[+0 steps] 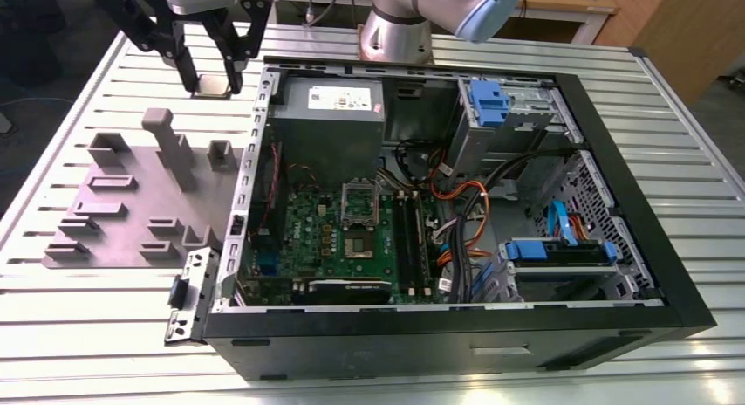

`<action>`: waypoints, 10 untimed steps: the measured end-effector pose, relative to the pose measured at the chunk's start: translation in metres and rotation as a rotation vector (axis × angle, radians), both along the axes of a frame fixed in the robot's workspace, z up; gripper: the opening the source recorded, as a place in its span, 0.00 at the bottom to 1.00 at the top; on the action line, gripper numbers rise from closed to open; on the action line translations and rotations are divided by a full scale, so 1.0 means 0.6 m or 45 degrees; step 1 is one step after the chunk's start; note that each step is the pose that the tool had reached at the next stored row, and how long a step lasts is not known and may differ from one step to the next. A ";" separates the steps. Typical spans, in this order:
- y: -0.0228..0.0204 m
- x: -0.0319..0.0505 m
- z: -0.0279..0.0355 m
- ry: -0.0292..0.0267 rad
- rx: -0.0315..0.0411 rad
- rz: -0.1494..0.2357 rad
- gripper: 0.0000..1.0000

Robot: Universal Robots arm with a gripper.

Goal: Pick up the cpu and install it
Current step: 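Pick up the cpu and move it towards the insertion slot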

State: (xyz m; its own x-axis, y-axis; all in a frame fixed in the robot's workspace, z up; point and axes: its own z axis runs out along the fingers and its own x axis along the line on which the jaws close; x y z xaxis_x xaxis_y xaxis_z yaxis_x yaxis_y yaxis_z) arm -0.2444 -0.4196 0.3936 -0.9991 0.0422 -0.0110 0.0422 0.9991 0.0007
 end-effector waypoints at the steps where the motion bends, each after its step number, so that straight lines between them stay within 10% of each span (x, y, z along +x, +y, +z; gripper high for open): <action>1: 0.0000 0.001 0.000 0.0001 -0.0001 0.000 0.47; 10: 0.0000 0.013 0.000 0.0001 -0.0001 0.000 0.47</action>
